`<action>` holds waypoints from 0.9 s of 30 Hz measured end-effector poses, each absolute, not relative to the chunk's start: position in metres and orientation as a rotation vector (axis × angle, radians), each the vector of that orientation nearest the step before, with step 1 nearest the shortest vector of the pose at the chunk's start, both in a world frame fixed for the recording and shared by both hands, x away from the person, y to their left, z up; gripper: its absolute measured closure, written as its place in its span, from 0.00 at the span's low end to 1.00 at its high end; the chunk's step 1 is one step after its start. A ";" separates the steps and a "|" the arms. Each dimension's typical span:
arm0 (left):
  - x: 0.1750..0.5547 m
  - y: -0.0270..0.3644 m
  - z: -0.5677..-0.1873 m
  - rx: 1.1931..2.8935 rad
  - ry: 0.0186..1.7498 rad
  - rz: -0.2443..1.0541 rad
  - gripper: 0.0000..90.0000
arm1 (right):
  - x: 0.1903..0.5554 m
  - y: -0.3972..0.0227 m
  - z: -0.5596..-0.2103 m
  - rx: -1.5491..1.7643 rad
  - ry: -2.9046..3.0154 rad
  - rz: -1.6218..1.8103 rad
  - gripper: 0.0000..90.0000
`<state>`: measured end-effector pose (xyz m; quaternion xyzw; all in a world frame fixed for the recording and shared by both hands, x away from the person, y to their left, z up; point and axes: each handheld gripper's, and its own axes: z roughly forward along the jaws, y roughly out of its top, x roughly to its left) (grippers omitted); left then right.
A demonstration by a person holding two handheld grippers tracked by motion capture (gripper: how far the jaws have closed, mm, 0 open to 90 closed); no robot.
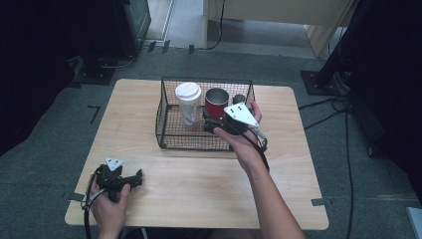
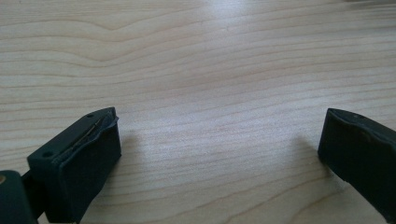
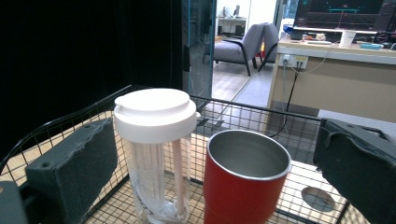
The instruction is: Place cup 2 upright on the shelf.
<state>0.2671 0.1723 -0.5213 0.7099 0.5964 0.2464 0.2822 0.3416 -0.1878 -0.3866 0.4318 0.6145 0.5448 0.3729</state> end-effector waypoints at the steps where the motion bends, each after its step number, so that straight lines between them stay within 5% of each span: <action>1: 0.267 0.172 -0.521 1.901 1.597 0.660 0.00 | 0.340 -0.190 -0.387 1.107 1.573 1.393 0.00; 27: 0.267 0.172 -0.521 1.903 1.597 0.660 0.00 | 0.291 -0.246 -0.411 1.164 1.558 1.320 0.00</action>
